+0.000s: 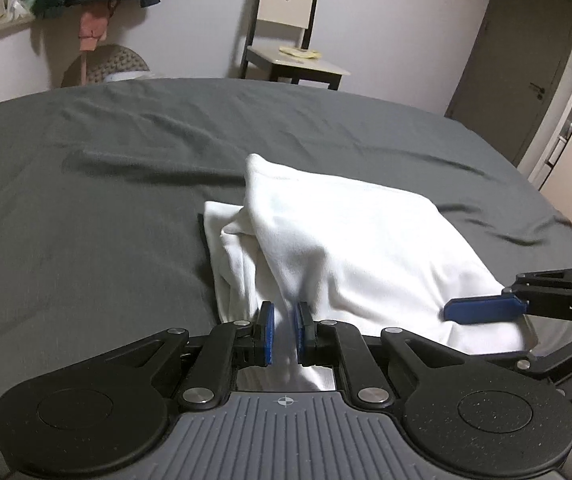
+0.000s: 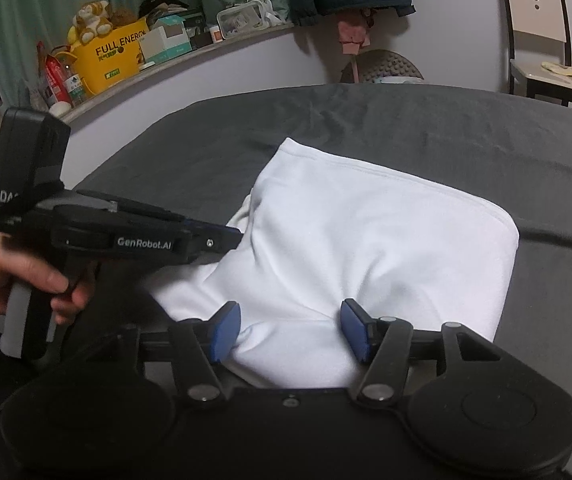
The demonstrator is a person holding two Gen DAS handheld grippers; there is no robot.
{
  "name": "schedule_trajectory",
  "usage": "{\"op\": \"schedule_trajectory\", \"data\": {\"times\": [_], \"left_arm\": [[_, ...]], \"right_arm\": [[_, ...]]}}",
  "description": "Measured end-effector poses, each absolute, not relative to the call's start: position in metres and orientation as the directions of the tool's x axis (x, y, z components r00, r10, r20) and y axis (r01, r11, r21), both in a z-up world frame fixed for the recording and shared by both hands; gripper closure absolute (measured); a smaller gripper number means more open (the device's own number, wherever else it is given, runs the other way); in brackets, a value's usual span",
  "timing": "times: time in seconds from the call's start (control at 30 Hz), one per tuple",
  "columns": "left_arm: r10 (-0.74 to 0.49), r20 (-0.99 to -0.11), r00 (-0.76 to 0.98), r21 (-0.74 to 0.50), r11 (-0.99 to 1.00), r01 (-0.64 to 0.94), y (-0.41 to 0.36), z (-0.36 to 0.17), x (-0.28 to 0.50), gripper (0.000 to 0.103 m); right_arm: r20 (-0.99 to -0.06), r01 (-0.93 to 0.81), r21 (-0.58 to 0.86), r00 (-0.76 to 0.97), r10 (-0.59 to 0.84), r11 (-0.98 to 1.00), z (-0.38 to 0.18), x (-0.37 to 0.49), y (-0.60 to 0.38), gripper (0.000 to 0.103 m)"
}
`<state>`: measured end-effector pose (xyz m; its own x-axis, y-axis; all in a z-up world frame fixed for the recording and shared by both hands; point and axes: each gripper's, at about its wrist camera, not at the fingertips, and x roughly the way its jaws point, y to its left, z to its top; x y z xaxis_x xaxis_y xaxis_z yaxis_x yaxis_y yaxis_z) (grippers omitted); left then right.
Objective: Fold clothes
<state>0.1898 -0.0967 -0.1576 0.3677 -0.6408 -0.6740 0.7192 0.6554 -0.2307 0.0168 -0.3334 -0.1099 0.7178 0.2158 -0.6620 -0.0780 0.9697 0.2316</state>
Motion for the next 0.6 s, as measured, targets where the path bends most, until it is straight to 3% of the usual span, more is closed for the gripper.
{"op": "schedule_trajectory", "data": {"times": [0.07, 0.17, 0.6], "left_arm": [[-0.645, -0.678, 0.352, -0.267, 0.662, 0.7, -0.094, -0.159, 0.194, 0.094], [-0.65, -0.68, 0.34, -0.309, 0.674, 0.672, -0.091, -0.162, 0.2, 0.085], [-0.775, -0.589, 0.23, -0.522, 0.582, 0.623, -0.073, -0.166, 0.21, 0.085]], "right_arm": [[-0.659, -0.082, 0.23, 0.72, 0.218, 0.97, -0.111, 0.017, -0.333, 0.047], [-0.655, -0.089, 0.228, 0.723, 0.22, 0.97, -0.112, 0.018, -0.332, 0.045], [-0.642, -0.08, 0.246, 0.733, 0.224, 0.966, -0.117, 0.021, -0.33, 0.042]]}}
